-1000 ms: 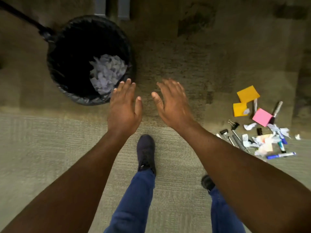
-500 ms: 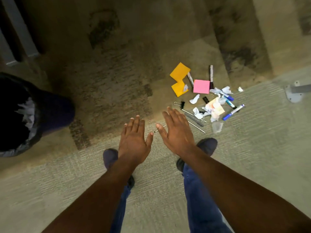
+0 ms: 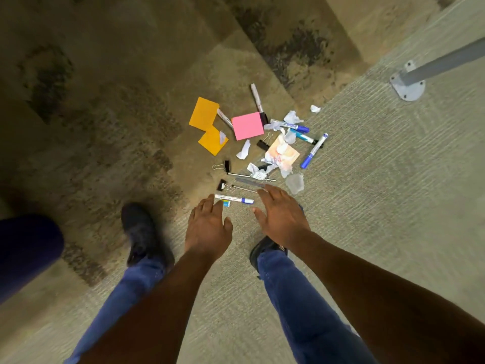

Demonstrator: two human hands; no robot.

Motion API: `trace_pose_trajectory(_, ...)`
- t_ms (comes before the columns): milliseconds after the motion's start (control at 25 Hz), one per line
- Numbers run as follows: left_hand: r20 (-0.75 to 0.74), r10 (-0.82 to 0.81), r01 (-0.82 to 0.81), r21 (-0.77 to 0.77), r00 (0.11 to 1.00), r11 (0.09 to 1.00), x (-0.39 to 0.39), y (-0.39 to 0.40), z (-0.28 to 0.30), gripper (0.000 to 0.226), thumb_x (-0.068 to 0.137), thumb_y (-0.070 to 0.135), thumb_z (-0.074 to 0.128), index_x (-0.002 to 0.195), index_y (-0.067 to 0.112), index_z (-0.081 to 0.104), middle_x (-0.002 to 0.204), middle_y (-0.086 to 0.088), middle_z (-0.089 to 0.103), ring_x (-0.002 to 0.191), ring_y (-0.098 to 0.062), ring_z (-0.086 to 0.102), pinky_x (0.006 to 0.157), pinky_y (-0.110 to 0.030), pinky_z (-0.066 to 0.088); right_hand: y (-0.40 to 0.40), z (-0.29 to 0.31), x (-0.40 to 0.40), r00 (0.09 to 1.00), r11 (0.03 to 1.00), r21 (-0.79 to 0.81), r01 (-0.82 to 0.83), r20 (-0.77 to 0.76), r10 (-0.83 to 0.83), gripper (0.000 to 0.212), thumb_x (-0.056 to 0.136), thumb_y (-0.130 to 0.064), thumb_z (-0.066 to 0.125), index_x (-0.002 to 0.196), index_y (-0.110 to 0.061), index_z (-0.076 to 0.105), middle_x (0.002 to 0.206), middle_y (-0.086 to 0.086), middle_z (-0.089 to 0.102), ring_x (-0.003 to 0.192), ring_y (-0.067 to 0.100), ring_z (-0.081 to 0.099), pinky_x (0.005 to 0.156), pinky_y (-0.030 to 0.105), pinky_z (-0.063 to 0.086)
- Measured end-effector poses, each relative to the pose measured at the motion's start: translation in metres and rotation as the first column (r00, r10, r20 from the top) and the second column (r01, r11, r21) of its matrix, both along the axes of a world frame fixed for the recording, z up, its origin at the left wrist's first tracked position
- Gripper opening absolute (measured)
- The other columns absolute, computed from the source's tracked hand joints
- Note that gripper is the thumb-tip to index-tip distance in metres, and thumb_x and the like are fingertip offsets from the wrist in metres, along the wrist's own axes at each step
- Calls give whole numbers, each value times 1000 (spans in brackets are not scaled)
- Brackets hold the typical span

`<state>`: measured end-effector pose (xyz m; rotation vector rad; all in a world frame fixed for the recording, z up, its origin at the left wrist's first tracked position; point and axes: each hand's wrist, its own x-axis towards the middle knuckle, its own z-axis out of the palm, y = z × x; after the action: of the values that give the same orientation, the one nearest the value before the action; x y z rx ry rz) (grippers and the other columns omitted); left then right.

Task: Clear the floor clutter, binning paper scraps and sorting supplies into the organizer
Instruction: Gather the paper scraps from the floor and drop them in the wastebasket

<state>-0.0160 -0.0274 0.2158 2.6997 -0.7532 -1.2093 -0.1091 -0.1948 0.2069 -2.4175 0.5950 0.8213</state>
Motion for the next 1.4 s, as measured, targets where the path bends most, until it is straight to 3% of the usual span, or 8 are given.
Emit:
trace_pose_trajectory(360,50,-62,65,-62,997,996,104,-61,-163,58,88,19,55,141,5,36,136,-21,44,122,-38,43,101,-43,36,-25,-155,50,961,960,55,276,-41,-274,51,92,-29,55,137,-12,39,139,15,44,123,32,47,97,38,43)
trace_pose_trajectory(560,133,6,9,-111,991,994,154,-109,-242,49,87,28,62,131,15,45,130,-17,41,110,-36,49,85,-41,42,-31,-226,113,735,741,29,671,107,-670,43,84,-33,67,114,-7,50,100,15,67,94,33,63,66,28,35)
trace_pose_trajectory(760,181,-30,55,-136,983,989,157,-106,-257,21,85,2,55,105,9,55,125,-17,45,98,-36,53,84,-42,43,-20,-245,134,736,736,11,676,37,-676,37,85,-30,68,112,-11,50,100,13,65,94,33,62,69,35,46)
trace_pose_trajectory(920,42,159,-141,-285,986,948,144,-111,-238,9,84,7,61,93,8,60,109,-14,59,89,-30,60,80,-37,48,-26,-234,130,687,688,127,715,59,-724,11,86,-21,67,91,-16,59,84,4,65,74,21,58,65,28,43)
trace_pose_trajectory(1000,-185,363,-402,-260,913,878,132,-120,-226,6,84,11,64,87,13,59,99,-12,67,85,-27,65,79,-37,53,-34,-223,125,554,542,286,791,42,-831,14,86,-19,68,78,-22,57,72,-2,64,66,16,60,64,27,47)
trace_pose_trajectory(1160,-646,635,-854,-48,422,519,106,-143,-207,15,92,8,52,84,20,52,86,-6,64,67,-16,61,59,-31,54,-45,-196,118,411,300,512,805,-117,-904,20,84,-12,70,71,-25,63,61,-5,66,53,7,60,59,30,52)
trace_pose_trajectory(1360,-517,667,-810,-95,537,579,102,-172,-204,25,87,-3,44,88,21,45,93,-13,55,65,-20,49,52,-24,37,-92,-182,106,533,338,554,761,-236,-813,8,83,-16,65,83,-19,72,77,4,72,69,14,67,74,37,57)
trace_pose_trajectory(1400,-460,677,-795,-119,575,595,105,-175,-204,24,86,-3,43,91,20,44,93,-16,55,66,-23,48,51,-26,32,-107,-184,103,561,438,481,759,-144,-815,8,84,-19,64,87,-17,72,77,2,71,69,12,66,73,33,55)
